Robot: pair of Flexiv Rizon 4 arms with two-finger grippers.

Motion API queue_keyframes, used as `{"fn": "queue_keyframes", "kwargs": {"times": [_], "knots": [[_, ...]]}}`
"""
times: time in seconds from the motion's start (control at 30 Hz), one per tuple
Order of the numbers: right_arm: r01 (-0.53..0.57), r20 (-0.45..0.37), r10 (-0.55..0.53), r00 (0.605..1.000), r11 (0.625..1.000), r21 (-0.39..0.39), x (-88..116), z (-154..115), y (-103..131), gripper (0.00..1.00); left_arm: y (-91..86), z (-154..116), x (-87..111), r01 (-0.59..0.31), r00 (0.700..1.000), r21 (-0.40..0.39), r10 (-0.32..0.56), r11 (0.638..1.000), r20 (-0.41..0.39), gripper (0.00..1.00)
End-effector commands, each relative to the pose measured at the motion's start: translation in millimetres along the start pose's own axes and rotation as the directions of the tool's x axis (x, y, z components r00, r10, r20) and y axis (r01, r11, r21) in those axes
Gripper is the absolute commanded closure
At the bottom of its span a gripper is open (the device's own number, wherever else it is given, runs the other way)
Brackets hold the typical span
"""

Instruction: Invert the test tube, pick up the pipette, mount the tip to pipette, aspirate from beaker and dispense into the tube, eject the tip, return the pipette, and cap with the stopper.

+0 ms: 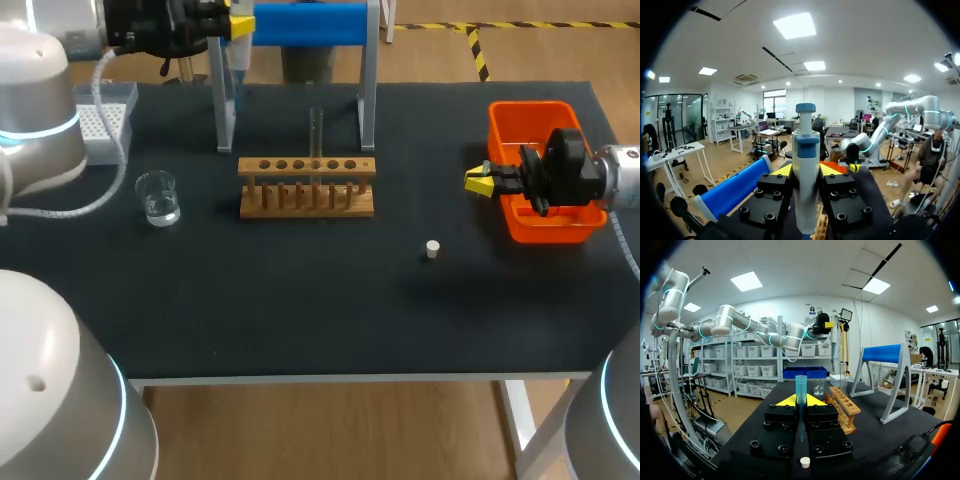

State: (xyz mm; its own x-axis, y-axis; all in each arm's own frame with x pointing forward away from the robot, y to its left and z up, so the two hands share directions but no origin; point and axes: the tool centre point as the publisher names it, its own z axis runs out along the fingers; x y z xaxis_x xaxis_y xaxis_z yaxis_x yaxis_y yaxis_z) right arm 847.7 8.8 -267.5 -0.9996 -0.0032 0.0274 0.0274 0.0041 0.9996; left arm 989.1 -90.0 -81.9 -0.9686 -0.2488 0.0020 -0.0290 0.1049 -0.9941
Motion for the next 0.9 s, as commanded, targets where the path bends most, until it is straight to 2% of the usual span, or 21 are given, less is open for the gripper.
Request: {"fn": "queue_keyframes", "kwargs": {"times": [0.03, 0.17, 0.47, 0.67, 0.9], "knots": [[0.000, -0.002, 0.000, 1.000, 1.000, 0.002, -0.4, -0.1, -0.2, 1.00, -14.5, 9.4, 28.7, -0.004, 0.990, -0.005, 0.005, 1.000, 0.139, 1.00], [0.000, -0.002, 0.000, 1.000, 1.000, 0.002, -0.4, -0.1, -0.2, 1.00, -24.0, 22.8, 47.7, -0.026, 0.987, 0.033, 0.021, 0.999, 0.159, 1.00], [0.000, -0.002, 0.000, 1.000, 1.000, 0.002, -0.4, -0.1, -0.2, 1.00, -34.0, 48.4, 82.4, -0.054, 0.991, 0.108, 0.040, 0.993, 0.128, 1.00], [0.000, -0.002, 0.000, 1.000, 1.000, 0.002, -0.4, -0.1, -0.2, 1.00, -41.2, 53.5, 95.8, -0.065, 0.994, 0.118, 0.054, 0.991, 0.096, 1.00], [0.000, -0.002, 0.000, 1.000, 1.000, 0.002, -0.4, -0.1, -0.2, 1.00, -44.9, 55.7, 100.6, -0.063, 0.996, 0.133, 0.055, 0.989, 0.064, 1.00]]}}
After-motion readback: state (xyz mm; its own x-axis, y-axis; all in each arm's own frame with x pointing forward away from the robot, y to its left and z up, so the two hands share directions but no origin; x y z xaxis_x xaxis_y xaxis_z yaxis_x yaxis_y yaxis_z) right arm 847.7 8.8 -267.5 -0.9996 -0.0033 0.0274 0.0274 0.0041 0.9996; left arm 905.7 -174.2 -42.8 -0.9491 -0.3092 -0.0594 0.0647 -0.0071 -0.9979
